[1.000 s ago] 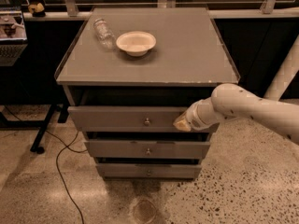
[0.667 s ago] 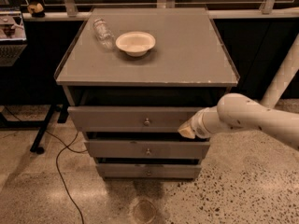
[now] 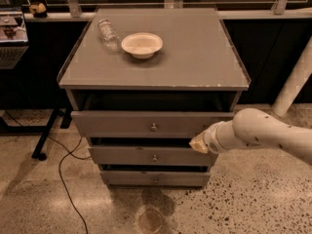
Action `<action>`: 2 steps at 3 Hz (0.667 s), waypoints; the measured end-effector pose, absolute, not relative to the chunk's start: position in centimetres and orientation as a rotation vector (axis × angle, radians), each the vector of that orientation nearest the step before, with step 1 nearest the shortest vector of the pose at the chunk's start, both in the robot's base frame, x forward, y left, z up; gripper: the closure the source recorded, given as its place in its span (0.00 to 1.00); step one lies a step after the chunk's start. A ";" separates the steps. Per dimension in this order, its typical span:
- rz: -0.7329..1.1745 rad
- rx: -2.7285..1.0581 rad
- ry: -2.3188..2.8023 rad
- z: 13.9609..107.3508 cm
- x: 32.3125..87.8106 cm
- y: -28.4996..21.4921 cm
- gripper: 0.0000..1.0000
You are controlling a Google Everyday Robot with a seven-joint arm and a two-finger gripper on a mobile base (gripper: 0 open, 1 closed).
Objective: Close top drawer
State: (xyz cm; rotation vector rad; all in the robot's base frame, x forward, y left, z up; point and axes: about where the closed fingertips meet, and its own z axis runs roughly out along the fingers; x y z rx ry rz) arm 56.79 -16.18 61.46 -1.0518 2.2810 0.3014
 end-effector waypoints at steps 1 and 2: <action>0.301 -1.052 2.281 61.5 56.8 -16.2 0.58; 0.302 -1.052 2.281 61.5 56.8 -16.2 0.35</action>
Offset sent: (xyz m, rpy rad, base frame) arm 0.0000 0.0000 0.0000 0.0000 0.0000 0.0000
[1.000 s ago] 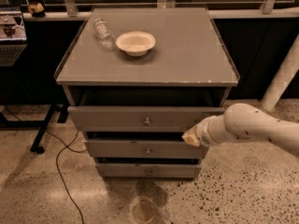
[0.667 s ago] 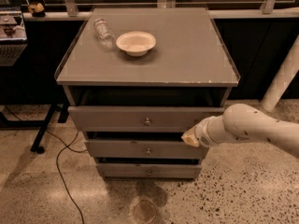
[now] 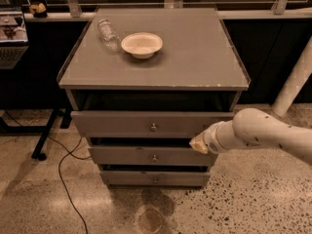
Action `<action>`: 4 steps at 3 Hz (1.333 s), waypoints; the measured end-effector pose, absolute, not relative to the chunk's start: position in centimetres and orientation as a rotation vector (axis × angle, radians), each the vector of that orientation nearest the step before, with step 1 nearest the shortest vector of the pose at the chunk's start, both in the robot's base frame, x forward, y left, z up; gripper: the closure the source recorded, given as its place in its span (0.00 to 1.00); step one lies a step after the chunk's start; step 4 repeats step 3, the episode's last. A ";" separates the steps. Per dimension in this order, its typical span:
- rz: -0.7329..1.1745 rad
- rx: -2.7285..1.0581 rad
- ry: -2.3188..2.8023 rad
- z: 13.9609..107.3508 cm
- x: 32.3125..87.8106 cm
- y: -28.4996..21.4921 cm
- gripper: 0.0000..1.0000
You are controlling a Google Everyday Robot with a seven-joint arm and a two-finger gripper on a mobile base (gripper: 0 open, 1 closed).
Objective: Close top drawer
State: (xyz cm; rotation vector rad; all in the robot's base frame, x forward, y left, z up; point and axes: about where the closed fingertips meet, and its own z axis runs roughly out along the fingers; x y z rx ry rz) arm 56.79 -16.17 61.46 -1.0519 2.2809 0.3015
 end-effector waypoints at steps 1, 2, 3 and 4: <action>0.302 -1.052 2.281 61.5 56.8 -16.2 0.11; 0.302 -1.052 2.281 61.5 56.8 -16.2 0.00; 0.302 -1.052 2.281 61.5 56.8 -16.2 0.00; 0.302 -1.052 2.281 61.5 56.8 -16.2 0.00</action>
Offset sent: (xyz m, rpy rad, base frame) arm 0.0000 0.0000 0.0000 0.0000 0.0000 0.0000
